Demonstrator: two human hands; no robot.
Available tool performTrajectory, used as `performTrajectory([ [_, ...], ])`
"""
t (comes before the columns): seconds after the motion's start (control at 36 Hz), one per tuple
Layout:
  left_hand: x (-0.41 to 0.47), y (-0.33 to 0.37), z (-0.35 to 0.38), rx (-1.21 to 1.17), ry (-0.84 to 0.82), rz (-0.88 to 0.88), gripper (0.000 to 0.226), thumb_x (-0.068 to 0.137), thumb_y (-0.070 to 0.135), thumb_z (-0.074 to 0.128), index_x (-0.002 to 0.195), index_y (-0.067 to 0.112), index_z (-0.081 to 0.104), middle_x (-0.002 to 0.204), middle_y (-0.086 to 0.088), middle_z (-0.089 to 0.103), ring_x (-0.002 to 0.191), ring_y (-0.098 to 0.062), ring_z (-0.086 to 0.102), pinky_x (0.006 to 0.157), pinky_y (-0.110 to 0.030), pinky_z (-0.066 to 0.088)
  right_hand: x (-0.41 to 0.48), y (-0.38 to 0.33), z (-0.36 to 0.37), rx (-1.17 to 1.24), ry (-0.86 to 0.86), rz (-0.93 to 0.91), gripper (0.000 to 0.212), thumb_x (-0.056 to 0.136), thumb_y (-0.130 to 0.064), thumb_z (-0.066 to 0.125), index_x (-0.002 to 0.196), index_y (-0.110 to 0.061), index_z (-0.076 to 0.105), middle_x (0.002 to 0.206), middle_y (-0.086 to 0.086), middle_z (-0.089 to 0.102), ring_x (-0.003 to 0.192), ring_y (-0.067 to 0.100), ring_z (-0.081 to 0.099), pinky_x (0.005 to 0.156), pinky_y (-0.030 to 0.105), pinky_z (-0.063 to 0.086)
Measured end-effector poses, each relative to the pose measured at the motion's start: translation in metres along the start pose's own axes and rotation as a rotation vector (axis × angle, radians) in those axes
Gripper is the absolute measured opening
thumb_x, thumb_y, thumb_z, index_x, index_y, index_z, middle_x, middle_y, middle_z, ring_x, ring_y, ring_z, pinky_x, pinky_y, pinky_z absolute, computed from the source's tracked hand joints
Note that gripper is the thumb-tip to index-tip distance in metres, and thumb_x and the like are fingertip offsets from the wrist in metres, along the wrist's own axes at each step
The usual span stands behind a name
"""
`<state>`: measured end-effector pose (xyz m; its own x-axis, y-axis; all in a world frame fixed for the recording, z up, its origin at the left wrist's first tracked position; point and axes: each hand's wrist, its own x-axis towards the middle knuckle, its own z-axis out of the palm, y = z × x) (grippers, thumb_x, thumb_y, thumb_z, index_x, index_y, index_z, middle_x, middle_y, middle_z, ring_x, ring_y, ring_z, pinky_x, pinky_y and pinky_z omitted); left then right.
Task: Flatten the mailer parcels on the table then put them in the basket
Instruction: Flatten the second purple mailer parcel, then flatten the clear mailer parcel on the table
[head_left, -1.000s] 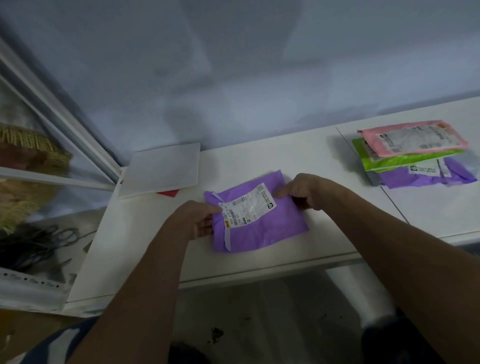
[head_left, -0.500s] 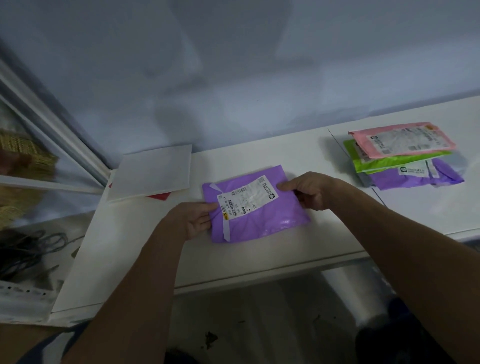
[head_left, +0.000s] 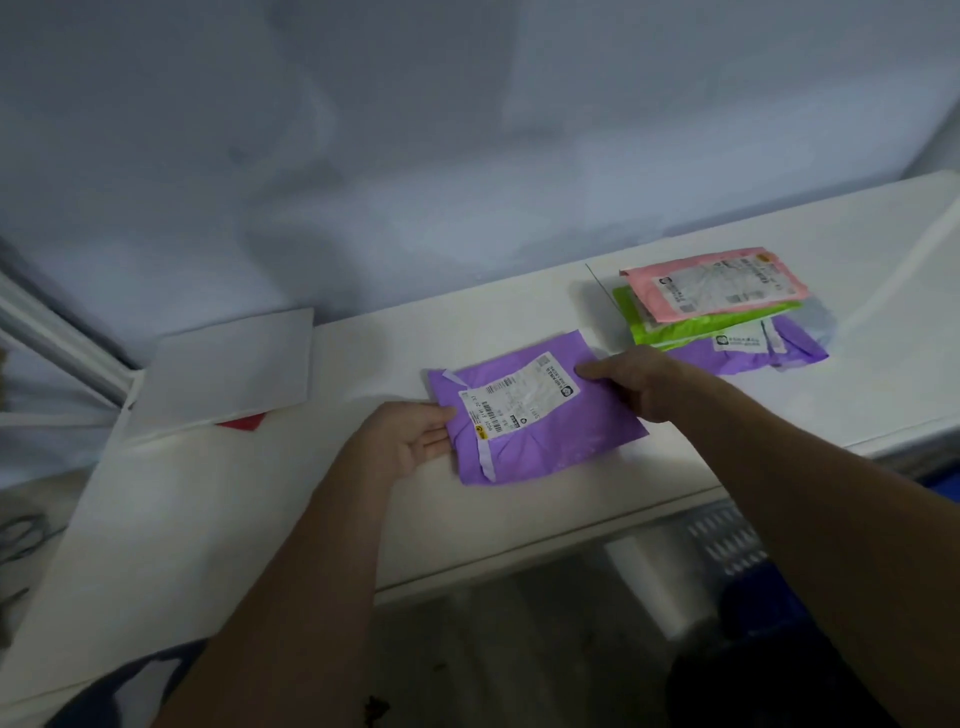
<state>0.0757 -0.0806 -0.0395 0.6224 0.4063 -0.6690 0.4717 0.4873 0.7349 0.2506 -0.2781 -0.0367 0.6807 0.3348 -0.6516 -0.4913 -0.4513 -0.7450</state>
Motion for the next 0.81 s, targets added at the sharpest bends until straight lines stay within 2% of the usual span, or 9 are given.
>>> performTrajectory([
  [0.11, 0.003, -0.004, 0.003, -0.008, 0.035, 0.018, 0.027, 0.09, -0.004, 0.057, 0.117, -0.007, 0.058, 0.087, -0.012, 0.069, 0.059, -0.015, 0.067, 0.059, -0.027, 0.057, -0.001, 0.001, 0.001, 0.022, 0.018, -0.01, 0.036, 0.075, -0.01, 0.08, 0.107, 0.002, 0.069, 0.104, 0.016, 0.071, 0.099, 0.033, 0.068, 0.092, 0.048, 0.053],
  [0.28, 0.003, -0.002, 0.001, -0.019, 0.013, 0.031, 0.009, 0.09, -0.005, 0.057, 0.097, -0.003, 0.061, 0.103, -0.017, 0.063, 0.077, -0.021, 0.063, 0.083, -0.035, 0.048, -0.002, -0.002, 0.004, 0.0, 0.043, -0.063, 0.035, 0.074, -0.011, 0.081, 0.104, 0.003, 0.069, 0.101, 0.015, 0.072, 0.094, 0.032, 0.069, 0.088, 0.044, 0.056],
  [0.36, 0.002, -0.001, 0.001, -0.028, 0.015, 0.026, 0.01, 0.09, -0.003, 0.058, 0.099, -0.003, 0.061, 0.094, -0.015, 0.066, 0.078, -0.022, 0.064, 0.085, -0.035, 0.048, -0.007, -0.003, 0.003, -0.01, 0.06, -0.105, 0.026, 0.076, -0.011, 0.08, 0.097, 0.001, 0.07, 0.091, 0.012, 0.071, 0.075, 0.025, 0.067, 0.062, 0.028, 0.057],
  [0.42, 0.001, 0.001, 0.0, -0.047, 0.023, 0.032, 0.005, 0.089, -0.001, 0.06, 0.093, -0.002, 0.062, 0.084, -0.014, 0.069, 0.079, -0.023, 0.065, 0.089, -0.038, 0.049, -0.009, -0.004, 0.003, -0.134, 0.138, -0.171, 0.018, 0.077, -0.016, 0.079, 0.076, -0.008, 0.064, 0.074, 0.007, 0.062, 0.061, 0.02, 0.056, 0.048, 0.022, 0.044],
  [0.47, -0.001, 0.003, -0.005, -0.066, 0.035, 0.053, 0.003, 0.089, -0.001, 0.06, 0.09, -0.003, 0.062, 0.071, -0.013, 0.071, 0.077, -0.024, 0.066, 0.088, -0.038, 0.052, -0.012, -0.008, 0.001, -0.378, 0.263, -0.256, 0.023, 0.081, -0.021, 0.075, 0.067, -0.011, 0.059, 0.071, 0.01, 0.059, 0.068, 0.026, 0.055, 0.056, 0.028, 0.044],
  [0.56, -0.006, 0.005, -0.016, -0.083, 0.072, 0.073, 0.003, 0.089, -0.002, 0.06, 0.091, -0.004, 0.06, 0.063, -0.014, 0.07, 0.069, -0.024, 0.068, 0.068, -0.033, 0.059, -0.017, -0.014, 0.007, -0.603, 0.38, -0.372, 0.035, 0.087, -0.023, 0.066, 0.116, -0.004, 0.064, 0.111, 0.014, 0.068, 0.108, 0.031, 0.061, 0.091, 0.036, 0.049],
  [0.64, -0.012, 0.006, -0.031, -0.107, 0.094, 0.086, 0.002, 0.089, -0.003, 0.06, 0.09, -0.004, 0.06, 0.064, -0.015, 0.069, 0.076, -0.027, 0.066, 0.061, -0.03, 0.059, -0.024, -0.022, 0.021, -0.604, 0.382, -0.466, 0.042, 0.089, -0.021, 0.062, 0.128, -0.005, 0.057, 0.121, 0.011, 0.065, 0.116, 0.029, 0.058, 0.097, 0.032, 0.044],
  [0.69, -0.016, 0.007, -0.043, -0.125, 0.092, 0.1, 0.002, 0.089, -0.001, 0.059, 0.09, -0.004, 0.059, 0.072, -0.017, 0.069, 0.078, -0.027, 0.065, 0.064, -0.03, 0.059, -0.026, -0.028, 0.036, -0.524, 0.329, -0.502, 0.037, 0.088, -0.021, 0.064, 0.122, -0.007, 0.063, 0.112, 0.01, 0.068, 0.107, 0.026, 0.062, 0.09, 0.03, 0.047],
  [0.81, -0.022, 0.009, -0.066, -0.154, 0.091, 0.128, 0.006, 0.09, 0.001, 0.06, 0.092, -0.005, 0.059, 0.089, -0.021, 0.065, 0.082, -0.027, 0.066, 0.07, -0.033, 0.059, -0.027, -0.033, 0.068, -0.359, 0.152, -0.488, 0.014, 0.078, -0.022, 0.067, 0.079, -0.01, 0.074, 0.072, 0.007, 0.068, 0.07, 0.02, 0.06, 0.069, 0.033, 0.054],
])
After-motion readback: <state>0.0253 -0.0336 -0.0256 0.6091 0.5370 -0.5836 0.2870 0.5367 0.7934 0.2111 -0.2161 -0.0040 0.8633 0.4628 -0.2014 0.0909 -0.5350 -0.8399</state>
